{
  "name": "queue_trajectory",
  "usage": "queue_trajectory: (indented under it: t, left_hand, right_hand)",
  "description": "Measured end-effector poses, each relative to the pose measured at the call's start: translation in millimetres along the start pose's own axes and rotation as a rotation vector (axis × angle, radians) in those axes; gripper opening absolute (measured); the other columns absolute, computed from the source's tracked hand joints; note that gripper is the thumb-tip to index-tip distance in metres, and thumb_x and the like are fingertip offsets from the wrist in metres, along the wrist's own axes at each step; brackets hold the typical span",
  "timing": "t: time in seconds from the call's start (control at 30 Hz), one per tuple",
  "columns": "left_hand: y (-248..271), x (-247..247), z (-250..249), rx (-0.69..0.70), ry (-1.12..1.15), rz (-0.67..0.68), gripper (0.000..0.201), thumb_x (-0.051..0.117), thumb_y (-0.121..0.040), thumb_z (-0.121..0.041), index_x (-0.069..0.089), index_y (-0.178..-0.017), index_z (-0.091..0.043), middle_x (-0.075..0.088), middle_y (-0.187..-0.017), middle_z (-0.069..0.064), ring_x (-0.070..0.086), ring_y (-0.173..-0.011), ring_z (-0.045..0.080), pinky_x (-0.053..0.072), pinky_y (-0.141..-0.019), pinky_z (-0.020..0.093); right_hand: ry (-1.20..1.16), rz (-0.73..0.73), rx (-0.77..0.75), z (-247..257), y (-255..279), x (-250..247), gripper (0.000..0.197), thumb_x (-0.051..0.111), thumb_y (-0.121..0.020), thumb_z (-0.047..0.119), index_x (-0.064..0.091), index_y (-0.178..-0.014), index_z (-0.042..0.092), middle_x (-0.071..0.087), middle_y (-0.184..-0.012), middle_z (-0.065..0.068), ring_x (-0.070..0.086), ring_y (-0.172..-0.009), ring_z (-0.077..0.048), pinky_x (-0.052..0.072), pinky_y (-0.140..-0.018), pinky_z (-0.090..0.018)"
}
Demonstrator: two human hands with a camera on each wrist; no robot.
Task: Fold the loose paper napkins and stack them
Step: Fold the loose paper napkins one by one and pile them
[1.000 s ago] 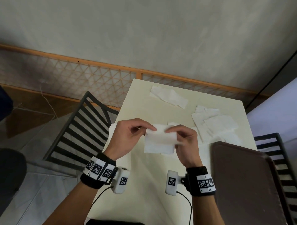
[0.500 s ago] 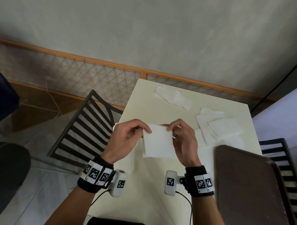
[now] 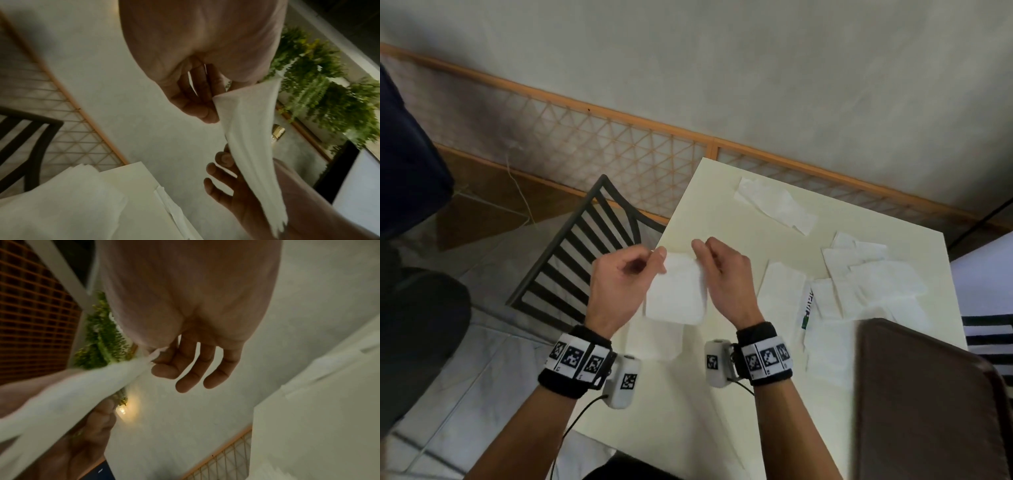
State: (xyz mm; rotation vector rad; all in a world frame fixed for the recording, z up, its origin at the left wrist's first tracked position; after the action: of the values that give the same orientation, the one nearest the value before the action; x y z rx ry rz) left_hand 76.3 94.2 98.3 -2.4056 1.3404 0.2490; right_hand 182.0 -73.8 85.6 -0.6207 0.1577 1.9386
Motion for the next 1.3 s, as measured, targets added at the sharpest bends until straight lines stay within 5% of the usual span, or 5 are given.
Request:
queue_trajectory:
  t: [0.17,0.37,0.67,1.0,1.3]
  left_hand:
    - [-19,1,39,-0.181,-0.030,0.001,0.008,0.084,-0.094,-0.024,0.075,-0.093,-0.022,0.075,-0.081,-0.002,0.074,-0.076,0.022,0.065,-0.074,0.037]
    - [-46,18,99,-0.339,-0.315,0.226,0.042,0.087,-0.088,-0.009,0.071,-0.124,-0.024,0.071,-0.115,-0.003,0.067,-0.095,0.002,0.052,-0.075,0.013]
    - [-40,34,132,-0.307,-0.648,0.418,0.058,0.083,-0.092,-0.017,0.061,-0.145,-0.022,0.036,-0.159,0.008,0.032,-0.150,0.034,0.035,-0.126,0.049]
    - [-9,53,63,-0.126,-0.330,0.224,0.030,0.078,-0.098,-0.021,0.070,-0.125,-0.032,0.063,-0.129,-0.021,0.061,-0.124,0.004,0.050,-0.105,0.024]
    - [35,105,38,-0.244,-0.223,0.127,0.023,0.077,-0.100,-0.018,0.074,-0.119,-0.032,0.073,-0.116,-0.023,0.069,-0.113,0.000,0.052,-0.095,0.010]
  right_hand:
    - [-0.308,0.004,0.325,-28,-18,31,0.031,0.061,-0.109,0.049,0.048,-0.102,0.023,0.074,-0.093,-0.003,0.070,-0.078,-0.016,0.061,-0.071,-0.037]
    - [-0.017,0.066,0.346,-77,-28,77,0.014,0.062,-0.100,0.010,0.052,-0.107,0.017,0.072,-0.084,-0.010,0.069,-0.078,-0.028,0.052,-0.064,-0.032]
    - [0.378,0.205,0.361,-101,-39,57,0.023,0.063,-0.101,0.034,0.055,-0.116,0.018,0.066,-0.110,-0.007,0.065,-0.098,-0.032,0.057,-0.084,-0.043]
    - [0.814,0.073,0.403,-227,-203,-92,0.068,0.072,-0.093,0.020,0.041,-0.153,0.014,0.039,-0.163,-0.018,0.041,-0.151,-0.042,0.045,-0.115,-0.062]
    - [0.870,0.202,0.295,-228,-209,-118,0.031,0.049,-0.107,0.005,0.060,-0.136,0.004,0.059,-0.132,-0.028,0.061,-0.120,-0.052,0.055,-0.098,-0.057]
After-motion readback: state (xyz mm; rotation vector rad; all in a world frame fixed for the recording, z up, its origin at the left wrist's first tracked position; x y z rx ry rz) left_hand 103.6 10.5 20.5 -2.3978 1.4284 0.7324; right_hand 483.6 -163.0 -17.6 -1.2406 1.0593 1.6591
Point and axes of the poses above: each hand's wrist, its own y-axis away from the middle knuckle, its own x-axis out of the palm, z = x × y, the point moved 1 cm from there along -y, towards the middle knuckle
